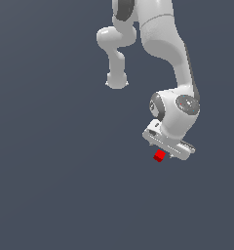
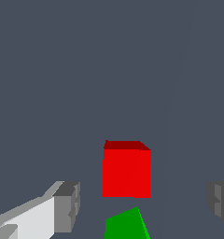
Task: Stack the red cube on top of the green cube.
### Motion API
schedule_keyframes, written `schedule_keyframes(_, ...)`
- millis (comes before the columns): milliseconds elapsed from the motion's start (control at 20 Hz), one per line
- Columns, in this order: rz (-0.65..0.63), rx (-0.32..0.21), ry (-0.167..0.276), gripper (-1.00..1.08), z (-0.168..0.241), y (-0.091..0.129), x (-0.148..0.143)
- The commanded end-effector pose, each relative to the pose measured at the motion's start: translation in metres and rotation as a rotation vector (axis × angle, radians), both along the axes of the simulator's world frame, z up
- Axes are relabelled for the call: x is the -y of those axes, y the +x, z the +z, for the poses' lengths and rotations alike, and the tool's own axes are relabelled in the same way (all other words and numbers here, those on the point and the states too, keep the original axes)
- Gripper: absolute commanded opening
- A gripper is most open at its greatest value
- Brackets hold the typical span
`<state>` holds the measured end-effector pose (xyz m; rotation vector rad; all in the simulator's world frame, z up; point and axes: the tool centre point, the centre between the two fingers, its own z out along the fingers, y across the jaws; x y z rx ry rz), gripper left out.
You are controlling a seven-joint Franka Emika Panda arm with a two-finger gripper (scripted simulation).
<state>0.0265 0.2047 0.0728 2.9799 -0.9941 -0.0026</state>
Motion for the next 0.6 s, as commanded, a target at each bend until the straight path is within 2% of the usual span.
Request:
schedule_keyframes(0, -0.018, 0.001, 0.0, 1.0, -0.002, 0.003, -0.004)
schedule_keyframes(550, -0.025, 0.001, 0.0, 1.0, -0.012, 0.005, -0.005)
